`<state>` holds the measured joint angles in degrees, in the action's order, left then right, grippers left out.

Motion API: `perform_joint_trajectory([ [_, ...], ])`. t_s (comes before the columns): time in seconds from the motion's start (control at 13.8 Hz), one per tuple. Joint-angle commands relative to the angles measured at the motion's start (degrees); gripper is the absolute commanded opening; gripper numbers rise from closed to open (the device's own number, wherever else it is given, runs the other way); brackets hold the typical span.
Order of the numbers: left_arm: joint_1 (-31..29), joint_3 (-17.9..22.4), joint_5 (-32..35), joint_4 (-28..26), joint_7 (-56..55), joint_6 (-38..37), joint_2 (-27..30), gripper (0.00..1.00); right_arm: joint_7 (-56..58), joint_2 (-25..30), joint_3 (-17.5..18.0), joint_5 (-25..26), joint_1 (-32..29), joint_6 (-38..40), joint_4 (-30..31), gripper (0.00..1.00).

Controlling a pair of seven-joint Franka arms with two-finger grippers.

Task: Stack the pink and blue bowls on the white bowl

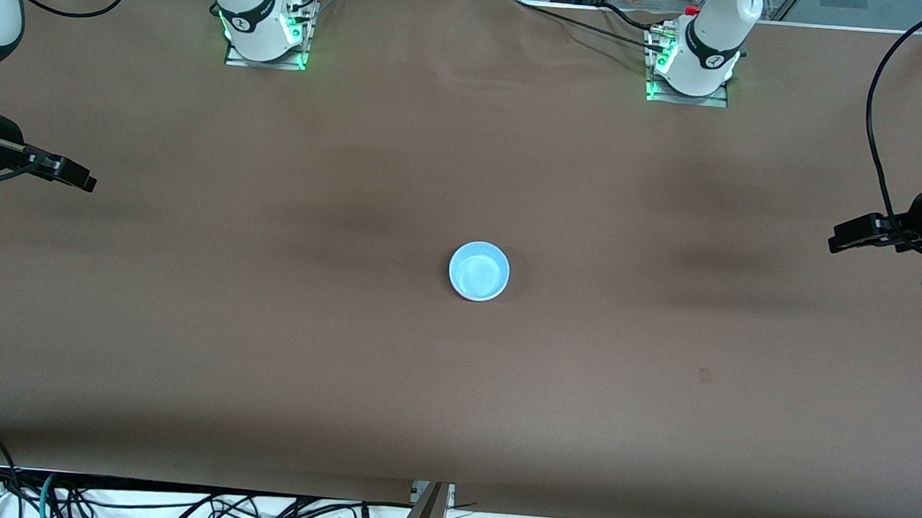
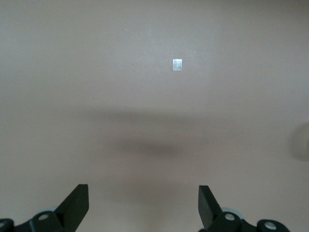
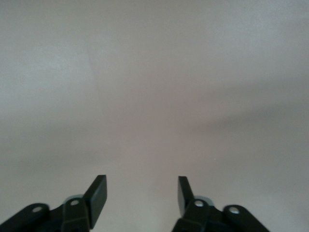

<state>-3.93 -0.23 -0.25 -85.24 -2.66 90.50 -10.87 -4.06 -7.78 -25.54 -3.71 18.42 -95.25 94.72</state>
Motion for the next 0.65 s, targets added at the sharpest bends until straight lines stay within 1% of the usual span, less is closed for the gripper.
perform_joint_trajectory([
  [0.0,0.07,0.05,-0.63,1.56,0.99,-1.20,-0.55,1.00,0.45,1.36,-0.12,0.64,0.30,-0.28,1.43,0.75],
  [0.07,0.07,0.05,-0.63,1.56,0.99,-1.20,-0.55,1.00,0.63,1.28,-0.12,0.64,0.30,-0.63,1.35,0.89],
  [0.15,-0.02,0.05,-0.63,1.56,0.99,-1.20,-0.55,1.00,0.54,1.28,-0.12,0.55,0.22,-0.81,0.91,0.99],
  [0.29,0.07,0.05,-0.63,1.56,0.99,-1.20,-0.55,1.00,0.63,-0.12,-0.38,-0.06,-0.13,-0.64,-1.46,0.99],
  [0.44,-0.02,0.05,-0.63,1.56,0.99,-1.20,-0.55,1.00,0.80,-1.52,-0.12,0.98,-0.23,0.33,-3.91,0.99],
  [0.58,-0.02,0.05,-0.63,1.56,0.99,-1.20,-0.55,1.00,-0.08,-2.06,0.05,0.90,-0.22,1.30,-4.63,0.99],
])
